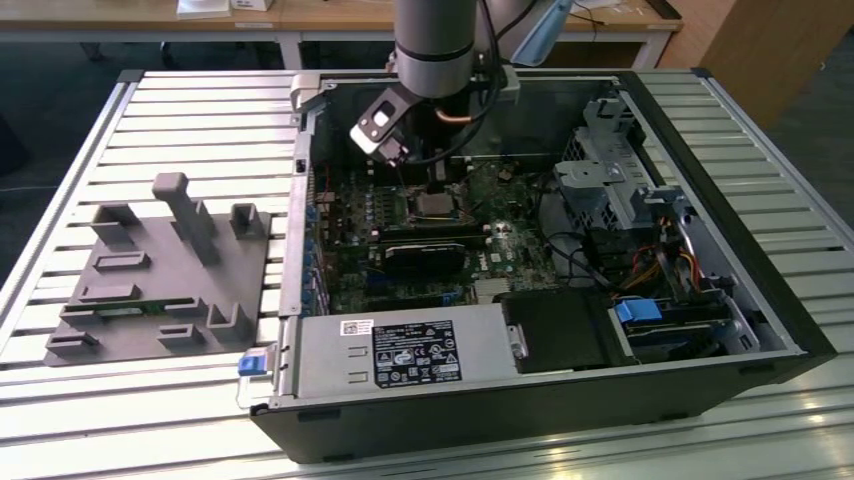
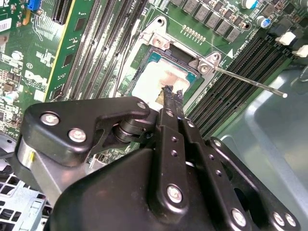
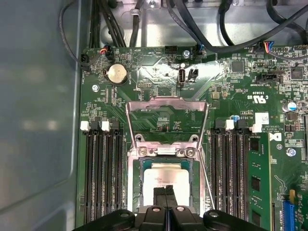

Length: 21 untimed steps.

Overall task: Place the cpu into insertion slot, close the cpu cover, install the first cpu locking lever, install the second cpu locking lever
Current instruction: 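Close the cpu cover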

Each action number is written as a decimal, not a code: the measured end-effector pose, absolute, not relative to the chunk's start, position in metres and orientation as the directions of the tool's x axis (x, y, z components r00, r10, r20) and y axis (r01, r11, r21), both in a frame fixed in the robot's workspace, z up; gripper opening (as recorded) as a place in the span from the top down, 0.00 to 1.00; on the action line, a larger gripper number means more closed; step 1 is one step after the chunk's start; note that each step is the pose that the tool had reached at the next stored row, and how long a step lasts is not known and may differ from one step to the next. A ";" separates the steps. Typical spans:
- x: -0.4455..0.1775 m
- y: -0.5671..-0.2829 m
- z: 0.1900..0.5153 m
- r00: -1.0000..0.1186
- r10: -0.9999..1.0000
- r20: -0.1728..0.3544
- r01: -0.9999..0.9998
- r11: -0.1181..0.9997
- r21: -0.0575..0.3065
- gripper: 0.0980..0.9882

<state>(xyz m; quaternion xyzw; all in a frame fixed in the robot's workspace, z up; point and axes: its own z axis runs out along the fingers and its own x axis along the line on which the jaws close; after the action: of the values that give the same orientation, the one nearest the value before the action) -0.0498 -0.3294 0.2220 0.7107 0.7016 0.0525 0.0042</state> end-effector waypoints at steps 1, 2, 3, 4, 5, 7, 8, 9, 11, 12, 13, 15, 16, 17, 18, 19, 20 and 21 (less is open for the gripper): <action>-0.050 -0.329 0.223 0.010 0.998 0.069 0.997 -0.016 0.080 0.99; -0.050 -0.329 0.223 0.010 0.998 0.069 0.997 -0.016 0.079 0.99; -0.050 -0.329 0.224 0.010 0.998 0.069 0.997 -0.016 0.079 0.99; -0.050 -0.329 0.225 0.010 0.998 0.069 0.997 -0.016 0.079 0.99; -0.050 -0.330 0.225 0.010 0.997 0.073 0.997 -0.016 0.079 0.99; -0.050 -0.330 0.225 0.010 0.997 0.080 0.997 -0.016 0.079 0.99; -0.050 -0.331 0.225 0.010 0.997 0.080 0.997 -0.017 0.079 0.99; -0.050 -0.331 0.225 0.010 0.997 0.080 0.997 -0.016 0.079 0.99; -0.050 -0.333 0.225 0.010 0.997 0.080 0.997 -0.017 0.079 0.99; -0.050 -0.333 0.225 0.010 0.997 0.082 0.997 -0.017 0.079 0.99; -0.050 -0.333 0.225 0.010 0.996 0.083 0.997 -0.017 0.079 0.99; -0.050 -0.333 0.229 0.010 0.996 0.084 0.997 -0.017 0.078 0.99; -0.050 -0.333 0.232 0.010 0.996 0.084 0.997 -0.017 0.077 0.99; -0.050 -0.333 0.235 0.010 0.996 0.085 0.997 -0.017 0.076 0.99; -0.050 -0.333 0.237 0.011 0.996 0.085 0.997 -0.017 0.075 0.99; -0.050 -0.334 0.238 0.010 0.996 0.085 0.997 -0.017 0.075 0.99; -0.050 -0.334 0.239 0.010 0.996 0.085 0.997 -0.017 0.074 0.99; -0.050 -0.334 0.238 0.011 0.996 0.086 0.997 -0.017 0.074 0.99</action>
<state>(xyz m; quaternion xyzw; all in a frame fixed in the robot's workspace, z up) -0.0498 -0.3341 0.2385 0.7108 0.7011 0.0564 -0.0038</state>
